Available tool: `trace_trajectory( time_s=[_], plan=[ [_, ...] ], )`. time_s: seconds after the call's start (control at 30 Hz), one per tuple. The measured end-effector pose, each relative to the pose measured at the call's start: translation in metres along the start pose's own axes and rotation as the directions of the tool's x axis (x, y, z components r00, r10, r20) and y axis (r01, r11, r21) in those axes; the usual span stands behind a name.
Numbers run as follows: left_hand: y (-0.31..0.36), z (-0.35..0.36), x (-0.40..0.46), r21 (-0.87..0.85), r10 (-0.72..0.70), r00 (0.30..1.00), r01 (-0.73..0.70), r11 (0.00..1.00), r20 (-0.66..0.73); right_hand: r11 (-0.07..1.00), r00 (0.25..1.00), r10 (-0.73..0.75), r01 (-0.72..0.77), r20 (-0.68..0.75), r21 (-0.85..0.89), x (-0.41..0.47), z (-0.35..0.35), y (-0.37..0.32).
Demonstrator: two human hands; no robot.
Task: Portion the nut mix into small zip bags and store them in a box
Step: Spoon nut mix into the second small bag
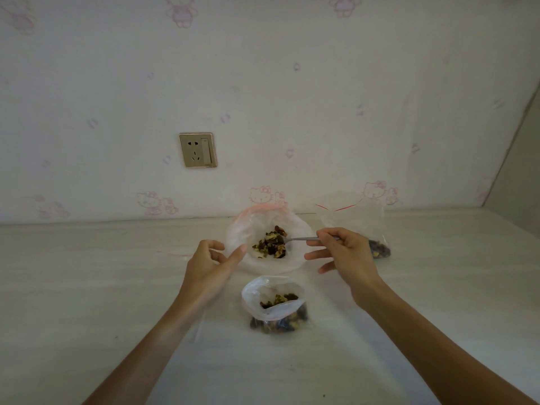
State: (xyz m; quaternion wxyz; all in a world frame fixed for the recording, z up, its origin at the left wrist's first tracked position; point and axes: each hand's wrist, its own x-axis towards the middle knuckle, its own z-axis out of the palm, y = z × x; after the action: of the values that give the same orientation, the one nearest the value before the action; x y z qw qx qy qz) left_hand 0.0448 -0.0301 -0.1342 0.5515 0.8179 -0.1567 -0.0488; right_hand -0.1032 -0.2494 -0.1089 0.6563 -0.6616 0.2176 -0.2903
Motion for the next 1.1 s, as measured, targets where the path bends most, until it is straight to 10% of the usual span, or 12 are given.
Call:
trace_trajectory(
  time_s=[0.43,0.57,0.67,0.73,0.83,0.93,1.1],
  plan=[
    [0.02,-0.001,-0.07,-0.025,0.037,0.946,-0.03,0.999,0.321,0.999,0.987,0.048,-0.047,0.151,-0.017,-0.065,-0.038,-0.017],
    [0.022,0.004,-0.074,-0.11,0.091,0.95,-0.06,0.992,0.3,0.938,0.966,-0.162,0.214,0.2,-0.274,-0.08,-0.037,-0.014],
    [0.022,0.006,-0.075,-0.173,0.102,0.947,-0.051,0.984,0.304,0.665,0.834,-0.414,0.551,0.365,-0.504,-0.093,-0.04,-0.016],
    [0.019,0.007,-0.076,-0.204,0.089,0.949,-0.027,0.979,0.304,0.308,0.618,-0.569,0.772,0.542,-0.557,-0.097,-0.042,-0.019],
    [0.012,0.005,-0.076,-0.218,0.063,0.956,0.0,0.976,0.285,-0.019,0.415,-0.572,0.856,0.708,-0.517,-0.098,-0.041,-0.019],
    [0.004,0.003,-0.075,-0.188,0.044,0.963,0.008,0.982,0.267,0.164,0.508,-0.597,0.834,0.62,-0.526,-0.096,-0.038,-0.019],
    [-0.005,-0.002,-0.068,-0.169,0.037,0.973,0.002,0.986,0.229,0.827,0.895,-0.38,0.442,0.233,-0.347,-0.082,-0.033,-0.017]
  ],
)
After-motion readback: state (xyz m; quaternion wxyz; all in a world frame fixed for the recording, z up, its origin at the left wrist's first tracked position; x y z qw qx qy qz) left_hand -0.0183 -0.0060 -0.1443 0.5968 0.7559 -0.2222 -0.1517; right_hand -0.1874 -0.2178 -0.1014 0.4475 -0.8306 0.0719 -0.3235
